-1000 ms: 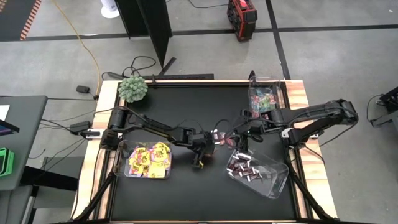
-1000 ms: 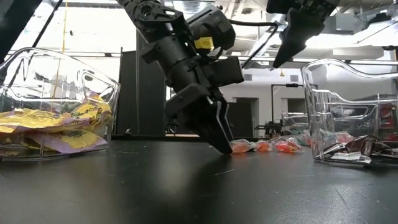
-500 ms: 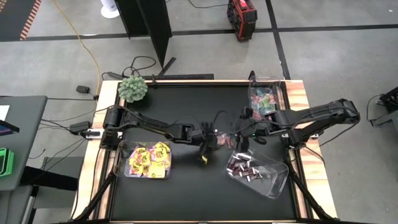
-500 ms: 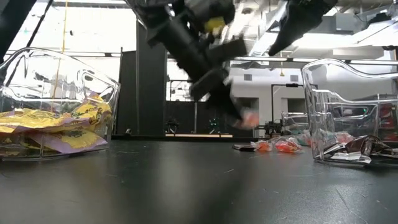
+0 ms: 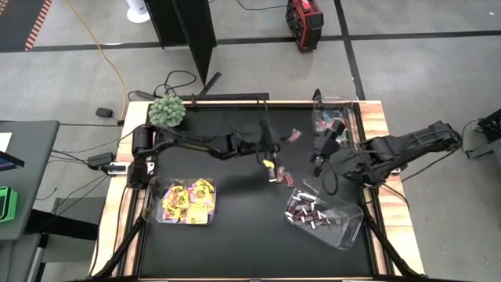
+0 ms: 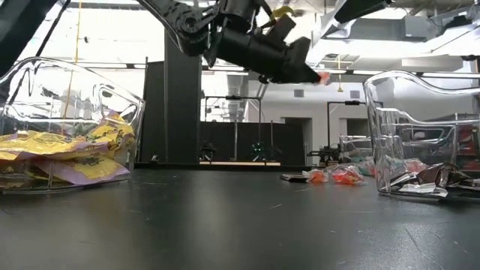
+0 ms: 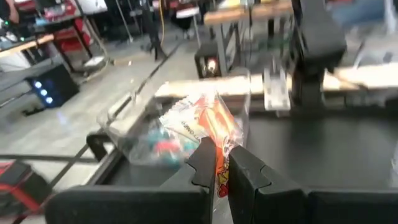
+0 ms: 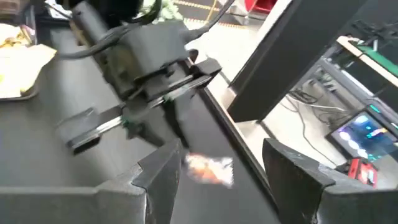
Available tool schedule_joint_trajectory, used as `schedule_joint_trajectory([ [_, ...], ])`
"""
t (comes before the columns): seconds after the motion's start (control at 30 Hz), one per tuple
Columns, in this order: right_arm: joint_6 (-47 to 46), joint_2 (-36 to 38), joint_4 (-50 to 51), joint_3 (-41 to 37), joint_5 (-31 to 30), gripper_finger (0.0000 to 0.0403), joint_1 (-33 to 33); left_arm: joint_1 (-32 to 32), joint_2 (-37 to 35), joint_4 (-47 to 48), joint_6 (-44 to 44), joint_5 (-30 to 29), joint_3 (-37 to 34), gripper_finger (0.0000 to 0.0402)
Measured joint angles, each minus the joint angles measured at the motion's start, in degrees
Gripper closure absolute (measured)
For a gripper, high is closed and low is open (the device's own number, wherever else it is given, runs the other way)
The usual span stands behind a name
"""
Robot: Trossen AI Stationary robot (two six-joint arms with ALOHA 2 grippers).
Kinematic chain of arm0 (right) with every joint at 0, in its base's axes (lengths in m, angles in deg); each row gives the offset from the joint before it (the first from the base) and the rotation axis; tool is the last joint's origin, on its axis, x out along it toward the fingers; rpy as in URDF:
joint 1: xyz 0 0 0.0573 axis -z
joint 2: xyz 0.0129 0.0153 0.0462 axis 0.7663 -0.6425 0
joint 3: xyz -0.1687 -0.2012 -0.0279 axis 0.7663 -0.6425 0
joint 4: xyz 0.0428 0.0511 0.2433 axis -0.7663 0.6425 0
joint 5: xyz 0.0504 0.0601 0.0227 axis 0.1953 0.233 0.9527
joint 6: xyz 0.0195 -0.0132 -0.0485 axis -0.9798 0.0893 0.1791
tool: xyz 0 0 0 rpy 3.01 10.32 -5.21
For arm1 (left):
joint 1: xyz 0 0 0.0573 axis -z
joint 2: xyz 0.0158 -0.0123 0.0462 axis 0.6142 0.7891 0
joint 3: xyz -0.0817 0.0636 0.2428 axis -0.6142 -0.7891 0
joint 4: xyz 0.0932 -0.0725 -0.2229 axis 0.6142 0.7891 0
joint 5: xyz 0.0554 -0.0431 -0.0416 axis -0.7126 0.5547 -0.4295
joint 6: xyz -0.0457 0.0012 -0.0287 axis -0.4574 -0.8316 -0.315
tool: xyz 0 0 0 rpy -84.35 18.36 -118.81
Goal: Sort candy
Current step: Put the orange candy in the top right transparent container
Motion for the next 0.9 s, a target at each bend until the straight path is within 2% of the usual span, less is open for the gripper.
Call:
schedule_joint_trajectory([
  [0.2, 0.0, -0.2, 0.1, 0.0, -0.8, 0.0163, -0.2, -3.7, 0.1, -3.7, -2.1, 4.6, 0.9, 0.0385],
  [0.37, 0.0, -0.1, 0.0, 0.0, -1.3, 0.0163, -0.2, -5.2, 2.4, -1.2, -2.7, 8.1, 7.6, 0.0385],
  [0.57, 3.3, -0.1, -3.4, 0.0, -2.3, 0.0163, -0.4, -5.6, 11.2, 9.4, -0.9, 9.4, 23.3, 0.0385],
  [0.9, 9.5, 0.0, -9.2, 0.0, -2.3, 0.0163, -0.8, -7.4, 27.7, 19.0, -2.3, 13.1, 47.3, 0.0385],
])
